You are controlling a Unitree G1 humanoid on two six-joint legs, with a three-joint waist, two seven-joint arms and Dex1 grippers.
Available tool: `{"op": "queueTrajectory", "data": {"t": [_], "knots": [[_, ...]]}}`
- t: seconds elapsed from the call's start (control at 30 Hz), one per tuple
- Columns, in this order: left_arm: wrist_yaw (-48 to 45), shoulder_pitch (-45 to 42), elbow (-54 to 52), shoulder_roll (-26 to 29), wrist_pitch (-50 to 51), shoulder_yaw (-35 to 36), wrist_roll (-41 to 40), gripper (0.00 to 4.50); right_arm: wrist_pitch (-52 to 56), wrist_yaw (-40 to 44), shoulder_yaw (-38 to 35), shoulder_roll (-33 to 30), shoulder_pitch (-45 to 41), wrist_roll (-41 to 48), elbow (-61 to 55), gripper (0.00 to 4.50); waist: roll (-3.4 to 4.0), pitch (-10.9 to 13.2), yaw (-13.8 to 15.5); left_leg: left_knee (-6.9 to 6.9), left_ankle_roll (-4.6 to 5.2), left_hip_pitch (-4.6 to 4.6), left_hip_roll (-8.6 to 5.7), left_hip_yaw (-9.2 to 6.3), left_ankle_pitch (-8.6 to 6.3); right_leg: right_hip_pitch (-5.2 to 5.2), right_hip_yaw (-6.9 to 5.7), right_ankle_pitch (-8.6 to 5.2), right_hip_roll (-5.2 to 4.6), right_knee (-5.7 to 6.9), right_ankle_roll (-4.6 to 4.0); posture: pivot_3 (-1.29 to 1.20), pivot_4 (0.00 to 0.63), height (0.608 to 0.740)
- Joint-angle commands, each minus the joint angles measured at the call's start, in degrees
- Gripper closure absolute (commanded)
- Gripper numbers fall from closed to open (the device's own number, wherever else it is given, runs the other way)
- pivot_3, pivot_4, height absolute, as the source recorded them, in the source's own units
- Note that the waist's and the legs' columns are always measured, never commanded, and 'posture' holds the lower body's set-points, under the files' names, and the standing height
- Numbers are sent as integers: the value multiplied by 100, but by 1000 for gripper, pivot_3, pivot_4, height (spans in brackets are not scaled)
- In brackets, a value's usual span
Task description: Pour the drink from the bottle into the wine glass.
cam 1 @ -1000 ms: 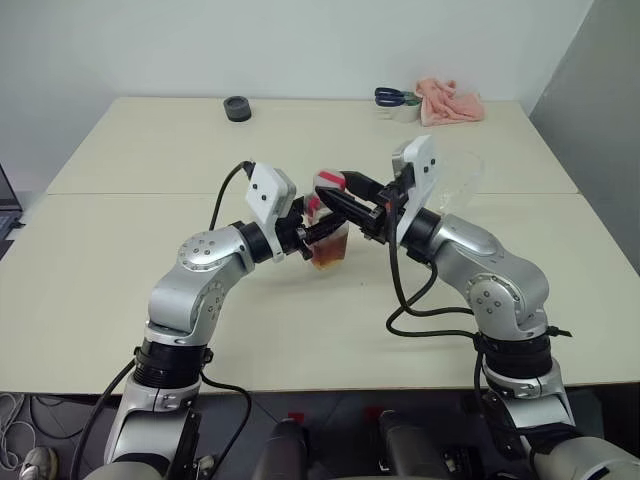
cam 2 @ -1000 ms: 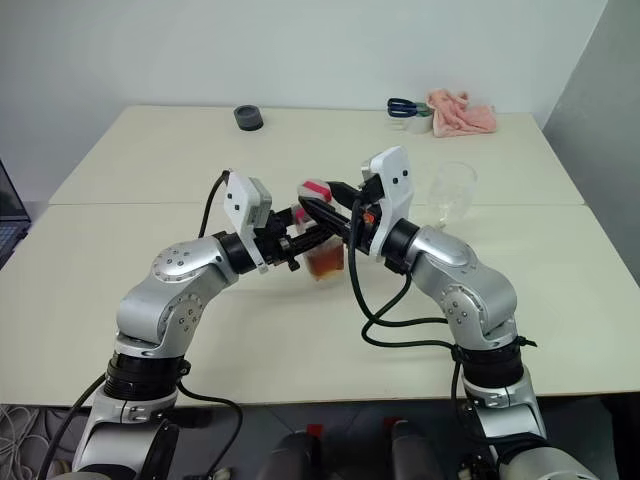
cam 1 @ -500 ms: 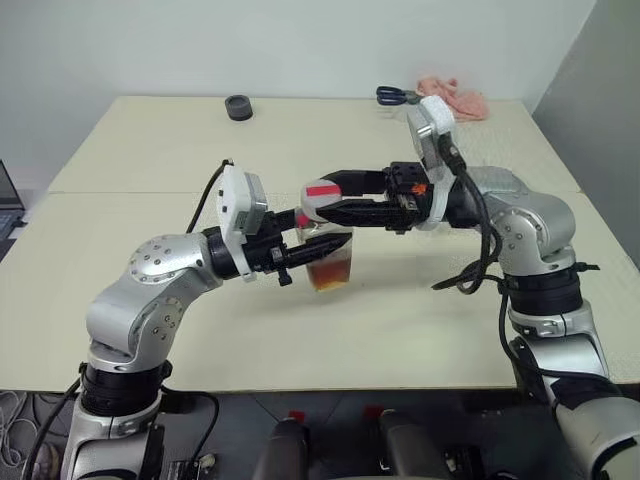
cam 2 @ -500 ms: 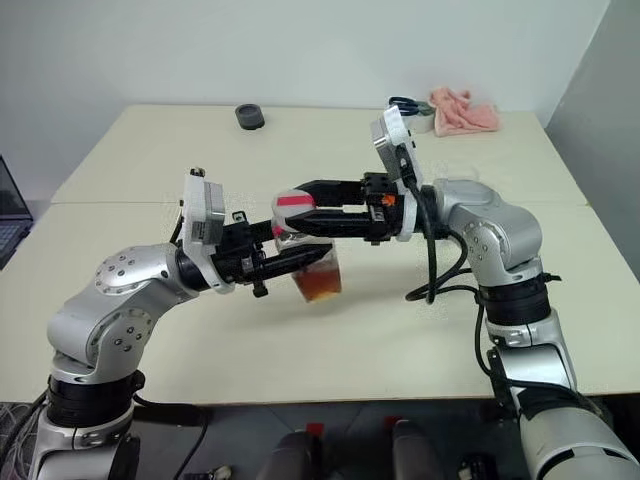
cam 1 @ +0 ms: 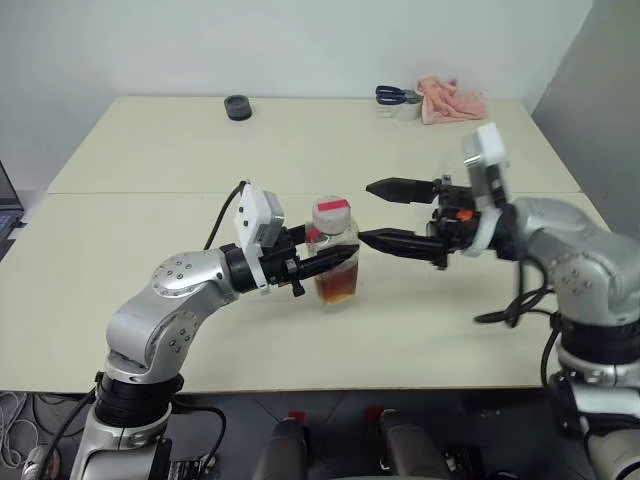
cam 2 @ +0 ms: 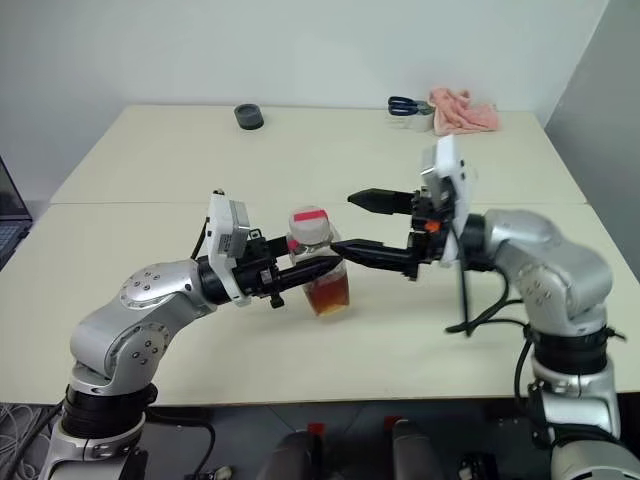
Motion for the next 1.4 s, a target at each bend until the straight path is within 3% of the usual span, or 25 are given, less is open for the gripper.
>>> {"op": "queueTrajectory", "data": {"t": [0.03, 0.2, 0.47, 0.57, 0.77, 1.07, 1.13, 1.2, 1.27, 1.4], "knots": [[124, -223, -39, -71, -226, 25, 129, 2675, -57, -1414, 141, 622, 43, -379, -595, 15, 0, 0, -10, 0, -1, 1, 2, 0, 1, 0, 0, 0, 3, 2, 0, 0, 150, 740], [138, -330, 105, -105, -281, 37, 245, 2675, 79, -2244, 342, 1247, 115, -359, -971, 15, 1, 0, 26, -1, -7, -5, 0, -4, 4, -1, -2, 1, 2, -3, -2, 0, 150, 740], [38, -371, 214, -13, -327, 45, 305, 2675, 5, -2188, 455, 1125, 172, -252, -949, 15, 1, 0, 31, -2, -6, -5, -7, -4, 3, -2, -6, 1, -7, -4, -2, 0, 150, 740], [32, -376, 231, -2, -331, 44, 324, 2675, -32, -2060, 519, 994, 212, -226, -941, 588, 1, 0, 28, -2, -5, -5, -6, -4, 3, -1, -6, 1, -4, -3, -2, 0, 150, 740], [25, -366, 222, -6, -326, 53, 329, 2675, -57, -1963, 587, 931, 228, -184, -905, 2629, 1, 0, 28, -2, -5, -5, -5, -5, 3, -2, -6, 1, -3, -3, -2, 0, 150, 740], [9, -394, 220, -20, -316, 47, 353, 2675, -192, -1908, 494, 1026, 52, -107, -699, 2629, 1, 0, 28, -2, -5, -4, -5, -4, 3, -2, -5, 1, -3, -3, -2, 0, 150, 740], [-18, -390, 175, -13, -265, 35, 301, 2675, -318, -1656, 444, 1013, -67, -21, -535, 2629, 1, 0, 28, -2, -5, -4, -4, -4, 3, -1, -5, 1, -2, -3, -2, 0, 150, 740], [-133, -361, 33, 31, -164, -25, 179, 2675, -471, -892, 327, 950, -370, 315, -64, 2629, 1, 0, 27, -1, -5, -4, -4, -3, 3, -2, -5, 1, -2, -3, -2, 0, 150, 740], [-341, -356, -203, 139, 31, -120, -61, 2675, -906, 443, 442, 742, -802, 369, 731, 2629, 3, 2, 23, 0, -4, -3, -6, -1, 3, -1, -5, 1, -2, -3, -2, 0, 150, 740], [-565, -376, -381, 312, 240, -197, -350, 2675, -1508, 2213, 898, 669, -1466, 91, 2040, 2629, 4, 3, 12, -6, -2, 1, -2, -1, 2, -1, -6, 1, 1, -4, -2, 0, 150, 740]]}}
